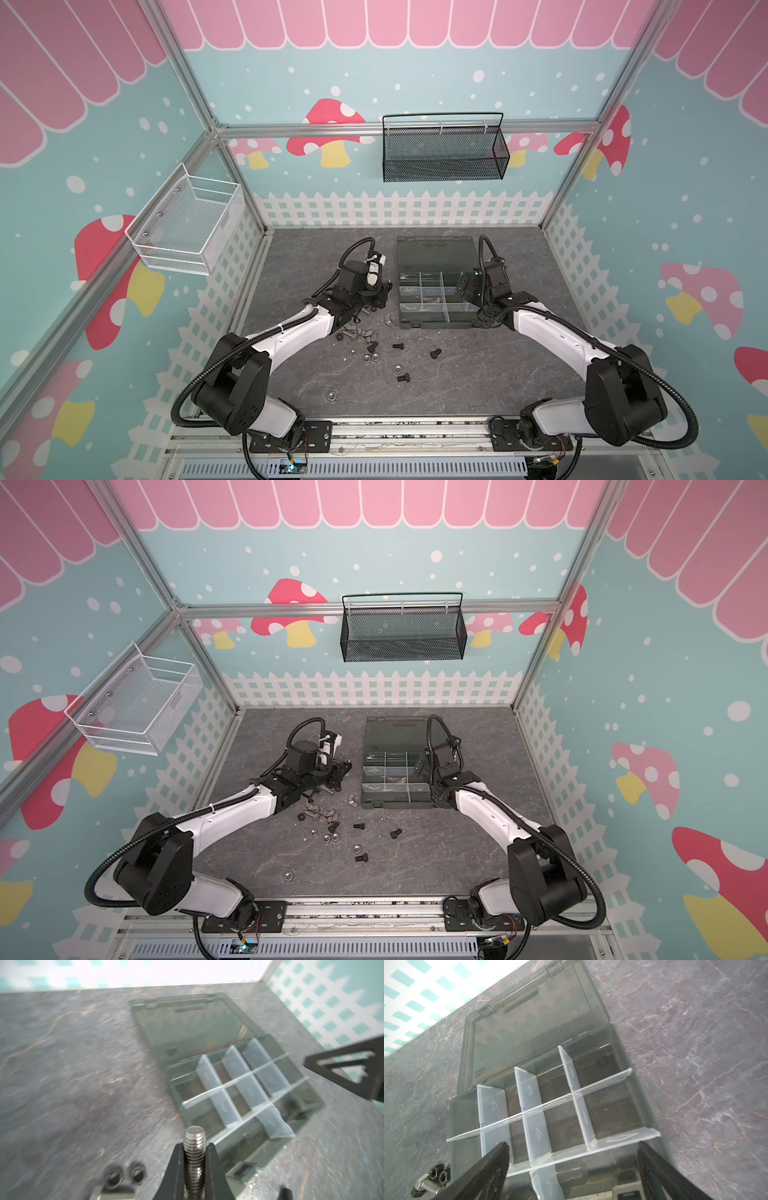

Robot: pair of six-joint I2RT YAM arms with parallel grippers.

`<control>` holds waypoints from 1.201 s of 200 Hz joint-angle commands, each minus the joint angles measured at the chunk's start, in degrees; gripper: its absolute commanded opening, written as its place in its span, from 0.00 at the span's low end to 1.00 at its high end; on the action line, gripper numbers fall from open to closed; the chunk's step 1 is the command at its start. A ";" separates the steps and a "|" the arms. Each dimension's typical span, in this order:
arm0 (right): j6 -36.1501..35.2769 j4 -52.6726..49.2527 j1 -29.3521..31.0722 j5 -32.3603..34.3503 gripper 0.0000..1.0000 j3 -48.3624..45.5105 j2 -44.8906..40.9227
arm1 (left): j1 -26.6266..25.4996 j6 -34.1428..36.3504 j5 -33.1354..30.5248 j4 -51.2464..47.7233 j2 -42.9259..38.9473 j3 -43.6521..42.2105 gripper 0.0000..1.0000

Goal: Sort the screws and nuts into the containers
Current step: 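Carry the bolt with the left gripper into a box compartment and release it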

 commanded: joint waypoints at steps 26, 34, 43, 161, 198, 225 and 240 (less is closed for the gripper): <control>3.91 -0.79 -1.71 2.54 0.97 -3.77 -6.90 | -4.71 13.49 5.95 1.77 4.09 3.40 0.00; 4.06 -0.85 -1.79 3.00 0.97 -4.20 -7.87 | -5.28 14.78 6.32 1.62 4.82 3.86 0.00; 4.23 -0.83 -1.85 3.54 0.97 -4.57 -8.84 | -6.09 15.84 6.69 1.69 5.58 4.26 0.00; 4.15 -1.06 -2.07 5.71 0.97 -6.62 -13.15 | -12.84 24.33 5.75 -11.39 18.73 17.53 0.00; 3.71 -0.90 -2.07 5.67 0.97 -6.89 -13.33 | -13.88 24.90 4.42 -14.07 22.67 21.46 0.01; 3.62 -0.78 -2.07 5.35 0.97 -7.45 -13.85 | -14.24 24.57 3.35 -15.47 24.86 23.52 0.03; 3.31 -0.16 -2.07 5.01 0.97 -7.89 -14.20 | -14.24 24.30 2.84 -15.64 25.67 24.16 0.04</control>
